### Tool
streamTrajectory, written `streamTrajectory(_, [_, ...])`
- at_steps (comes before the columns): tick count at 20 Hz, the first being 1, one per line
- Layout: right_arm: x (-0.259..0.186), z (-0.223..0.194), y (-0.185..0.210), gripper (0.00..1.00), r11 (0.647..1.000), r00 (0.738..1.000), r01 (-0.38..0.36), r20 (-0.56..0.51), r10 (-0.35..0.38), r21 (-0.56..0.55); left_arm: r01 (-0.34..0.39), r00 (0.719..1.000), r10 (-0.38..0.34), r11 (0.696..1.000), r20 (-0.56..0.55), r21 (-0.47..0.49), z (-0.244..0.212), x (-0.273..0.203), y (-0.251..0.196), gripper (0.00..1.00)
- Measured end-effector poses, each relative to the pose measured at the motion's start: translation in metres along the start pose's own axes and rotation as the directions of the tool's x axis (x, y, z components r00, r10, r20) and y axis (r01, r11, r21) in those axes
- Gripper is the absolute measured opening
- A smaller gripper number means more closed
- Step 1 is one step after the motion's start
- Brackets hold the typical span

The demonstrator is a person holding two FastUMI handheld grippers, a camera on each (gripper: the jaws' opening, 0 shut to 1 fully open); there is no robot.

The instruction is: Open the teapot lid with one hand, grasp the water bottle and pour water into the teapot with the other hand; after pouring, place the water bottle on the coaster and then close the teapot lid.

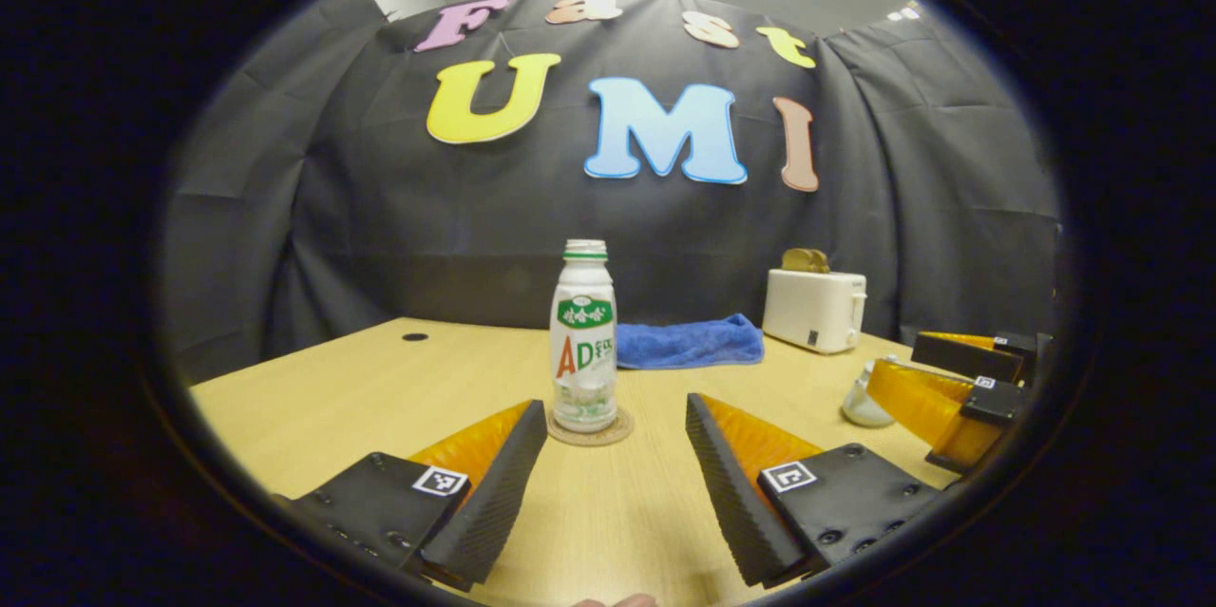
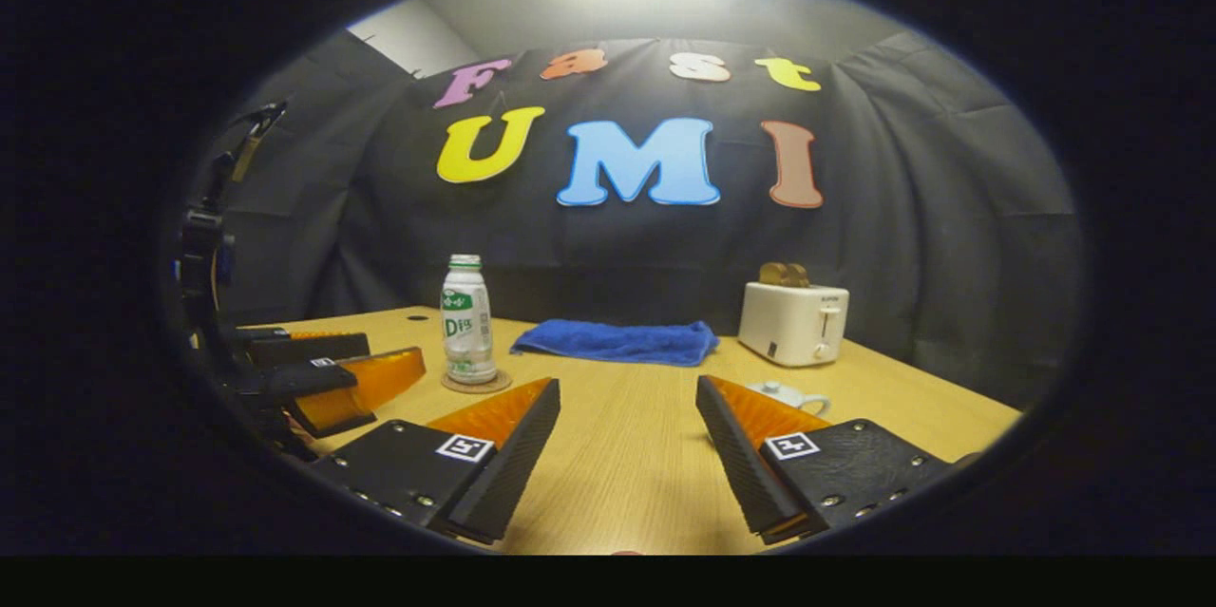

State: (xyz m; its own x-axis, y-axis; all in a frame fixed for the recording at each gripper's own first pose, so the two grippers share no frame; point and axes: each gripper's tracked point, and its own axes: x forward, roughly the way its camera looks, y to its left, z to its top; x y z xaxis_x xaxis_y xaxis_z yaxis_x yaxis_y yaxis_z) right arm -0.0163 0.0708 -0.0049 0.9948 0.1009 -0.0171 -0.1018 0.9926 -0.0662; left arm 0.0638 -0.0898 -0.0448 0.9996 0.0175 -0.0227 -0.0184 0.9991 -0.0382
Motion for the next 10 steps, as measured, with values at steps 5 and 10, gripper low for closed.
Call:
streamTrajectory(5, [-0.013, 0.002, -0.004, 0.89, 0.993, 0.995, 0.101, 0.002, -0.101, 0.056, 0.006, 0.999, -0.008, 0.999, 0.041, 0.031, 0.003, -0.019, -0.019, 1.0])
streamTrajectory(10, [-0.018, 0.002, -0.009, 0.89, 0.989, 0.99, 0.14, 0.004, -0.141, 0.056, -0.008, 0.999, 0.006, 0.999, 0.042, 0.039, 0.004, -0.022, -0.035, 0.95])
